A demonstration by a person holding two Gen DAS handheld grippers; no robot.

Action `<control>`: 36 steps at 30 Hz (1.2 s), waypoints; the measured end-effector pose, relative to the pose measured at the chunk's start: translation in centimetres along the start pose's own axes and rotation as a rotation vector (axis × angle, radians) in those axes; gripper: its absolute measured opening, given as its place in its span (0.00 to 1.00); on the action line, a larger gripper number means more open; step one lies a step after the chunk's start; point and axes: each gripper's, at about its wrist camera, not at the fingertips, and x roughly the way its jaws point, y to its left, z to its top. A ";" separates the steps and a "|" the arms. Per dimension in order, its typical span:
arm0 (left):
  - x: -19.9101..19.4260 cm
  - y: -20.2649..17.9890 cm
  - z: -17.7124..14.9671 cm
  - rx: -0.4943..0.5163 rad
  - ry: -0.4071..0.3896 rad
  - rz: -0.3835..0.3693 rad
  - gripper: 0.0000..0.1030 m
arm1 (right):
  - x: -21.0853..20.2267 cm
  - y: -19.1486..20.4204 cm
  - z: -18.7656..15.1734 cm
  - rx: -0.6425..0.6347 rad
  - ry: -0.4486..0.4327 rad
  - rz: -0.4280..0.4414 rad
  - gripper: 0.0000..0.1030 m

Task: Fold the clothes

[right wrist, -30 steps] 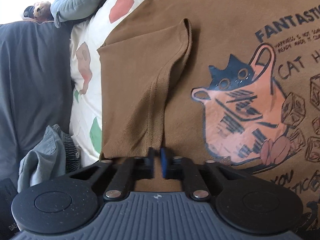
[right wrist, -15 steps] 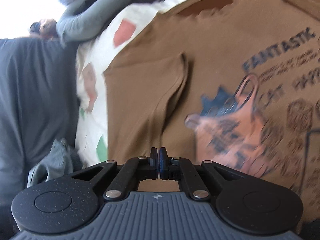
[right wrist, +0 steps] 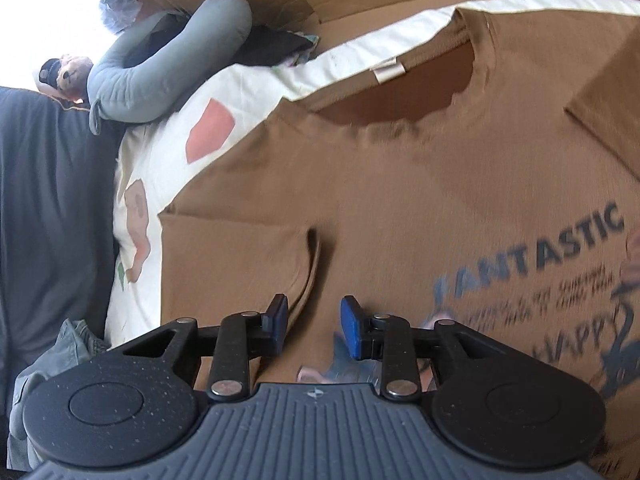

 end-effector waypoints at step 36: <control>0.9 2.4 0.2 -0.237 0.052 -0.159 0.22 | 3.5 1.6 4.0 -0.238 0.051 -0.034 0.30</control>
